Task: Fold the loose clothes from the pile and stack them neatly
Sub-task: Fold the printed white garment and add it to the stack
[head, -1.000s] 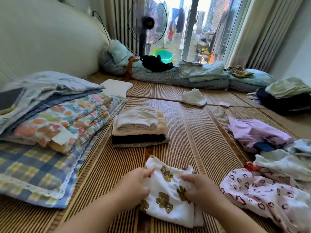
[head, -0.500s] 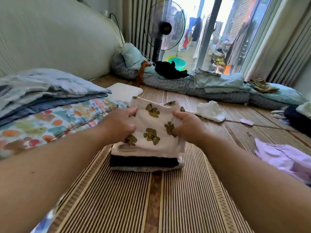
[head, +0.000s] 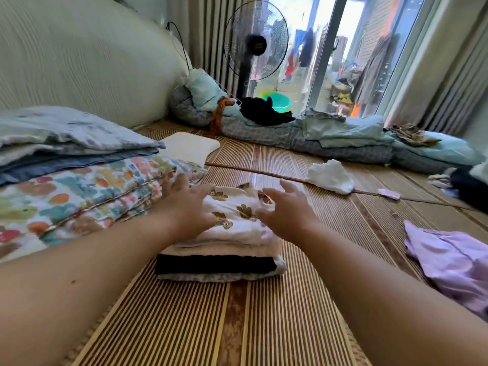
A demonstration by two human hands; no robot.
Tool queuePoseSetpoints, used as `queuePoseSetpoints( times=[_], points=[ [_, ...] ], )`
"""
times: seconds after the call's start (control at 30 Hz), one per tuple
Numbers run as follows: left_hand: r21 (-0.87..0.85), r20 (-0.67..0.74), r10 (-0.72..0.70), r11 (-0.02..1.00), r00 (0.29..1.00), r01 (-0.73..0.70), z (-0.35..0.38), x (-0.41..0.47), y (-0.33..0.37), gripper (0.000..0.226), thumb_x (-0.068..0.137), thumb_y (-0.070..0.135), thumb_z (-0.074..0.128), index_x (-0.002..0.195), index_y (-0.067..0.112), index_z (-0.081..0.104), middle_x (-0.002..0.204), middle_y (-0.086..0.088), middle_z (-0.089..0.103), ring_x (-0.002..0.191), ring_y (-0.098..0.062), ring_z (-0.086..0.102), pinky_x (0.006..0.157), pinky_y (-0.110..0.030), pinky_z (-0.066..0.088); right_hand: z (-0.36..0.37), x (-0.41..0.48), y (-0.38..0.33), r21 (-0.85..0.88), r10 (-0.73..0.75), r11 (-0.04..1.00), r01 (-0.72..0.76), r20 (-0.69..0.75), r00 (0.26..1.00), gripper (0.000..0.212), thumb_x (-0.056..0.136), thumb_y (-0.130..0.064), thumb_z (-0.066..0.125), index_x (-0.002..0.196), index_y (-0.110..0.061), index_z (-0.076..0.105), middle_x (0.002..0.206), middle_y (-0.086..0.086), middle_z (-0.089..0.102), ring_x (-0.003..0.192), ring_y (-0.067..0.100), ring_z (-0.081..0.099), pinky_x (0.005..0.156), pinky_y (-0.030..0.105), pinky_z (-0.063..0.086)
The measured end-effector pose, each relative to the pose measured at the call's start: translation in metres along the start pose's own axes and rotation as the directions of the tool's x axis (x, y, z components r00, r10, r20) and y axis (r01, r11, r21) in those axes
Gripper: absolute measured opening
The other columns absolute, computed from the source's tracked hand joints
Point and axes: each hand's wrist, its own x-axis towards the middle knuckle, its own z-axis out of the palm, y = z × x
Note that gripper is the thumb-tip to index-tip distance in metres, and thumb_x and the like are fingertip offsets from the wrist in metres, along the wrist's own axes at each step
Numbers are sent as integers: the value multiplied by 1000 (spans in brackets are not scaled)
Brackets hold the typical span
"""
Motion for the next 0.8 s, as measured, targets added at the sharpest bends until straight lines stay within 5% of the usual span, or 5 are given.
queuePoseSetpoints(
  times=[0.27,0.47,0.67,0.8],
  points=[
    [-42,-6,417,908,909,-417,30,-110,142,67,83,45,56,143,44,26,152,8,12,141,-23,2,114,-49,19,-93,-168,63,-87,-1,996,-9,-116,993,62,83,-46,65,140,-36,44,155,-1,28,137,21,35,110,46,34],
    [-66,167,634,772,755,-633,86,-200,238,68,80,52,57,142,45,28,154,10,19,143,-21,14,114,-46,22,-147,-324,164,138,374,927,-350,-233,898,52,77,-37,73,126,-27,61,115,-6,56,116,18,53,85,23,36],
    [-6,424,602,749,677,-662,147,-244,292,85,72,64,66,145,43,26,155,11,26,142,-22,21,115,-48,23,-137,-370,214,-16,445,894,-449,159,881,64,71,-38,78,131,-35,55,138,-6,52,113,12,56,84,23,50],
    [-48,378,512,843,771,-536,169,-249,294,19,89,53,49,105,45,57,131,11,52,130,-23,34,107,-56,29,-101,-380,230,-250,387,911,-328,242,890,47,81,-44,64,128,-42,54,147,-17,38,131,15,42,107,42,36]
  ],
)
